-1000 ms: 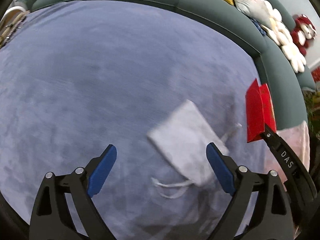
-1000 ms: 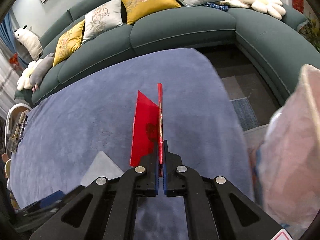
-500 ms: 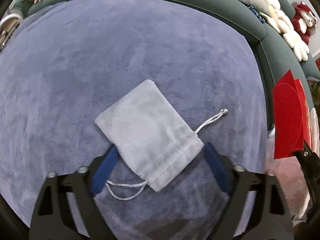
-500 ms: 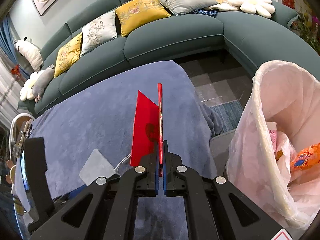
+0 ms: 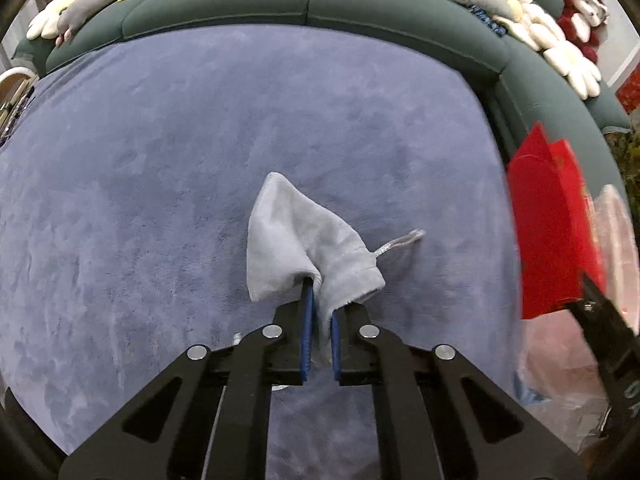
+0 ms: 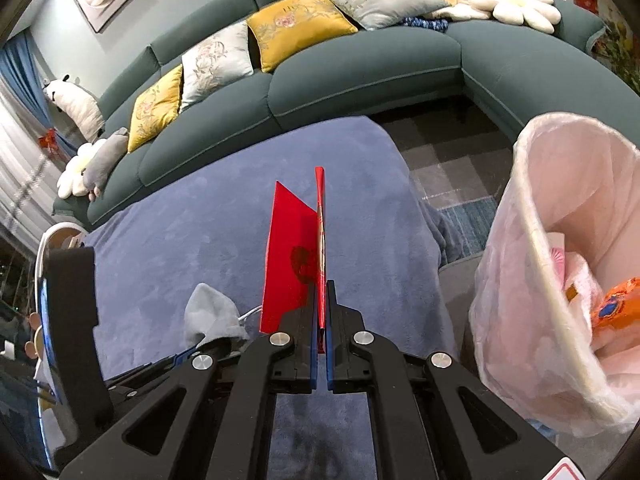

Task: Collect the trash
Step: 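Carry the red packet and grey pouch over the white bin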

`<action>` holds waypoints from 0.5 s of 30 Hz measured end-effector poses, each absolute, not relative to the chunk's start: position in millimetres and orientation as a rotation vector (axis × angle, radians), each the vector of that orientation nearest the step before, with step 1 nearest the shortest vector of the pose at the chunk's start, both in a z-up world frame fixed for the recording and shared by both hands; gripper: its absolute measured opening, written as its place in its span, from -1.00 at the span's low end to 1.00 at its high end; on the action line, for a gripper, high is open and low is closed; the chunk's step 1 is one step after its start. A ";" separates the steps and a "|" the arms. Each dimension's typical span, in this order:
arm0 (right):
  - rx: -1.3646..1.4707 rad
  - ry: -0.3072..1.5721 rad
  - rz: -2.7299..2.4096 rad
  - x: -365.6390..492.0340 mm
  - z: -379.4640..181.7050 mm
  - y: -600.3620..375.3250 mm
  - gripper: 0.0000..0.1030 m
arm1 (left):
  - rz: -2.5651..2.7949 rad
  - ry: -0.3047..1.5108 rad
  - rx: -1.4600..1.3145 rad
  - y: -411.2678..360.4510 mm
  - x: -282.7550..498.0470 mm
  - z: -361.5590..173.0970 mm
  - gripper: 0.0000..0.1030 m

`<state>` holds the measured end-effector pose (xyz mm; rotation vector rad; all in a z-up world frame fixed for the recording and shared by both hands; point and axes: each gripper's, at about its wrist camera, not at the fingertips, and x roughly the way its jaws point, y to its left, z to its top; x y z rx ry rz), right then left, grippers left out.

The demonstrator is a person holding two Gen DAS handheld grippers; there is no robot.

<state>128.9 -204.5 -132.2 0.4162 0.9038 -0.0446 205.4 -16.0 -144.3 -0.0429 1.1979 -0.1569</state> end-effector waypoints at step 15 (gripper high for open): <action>0.462 0.711 -0.230 50.3 -64.6 -307.3 -0.94 | -0.459 1.022 0.025 -115.5 150.5 -47.8 -0.87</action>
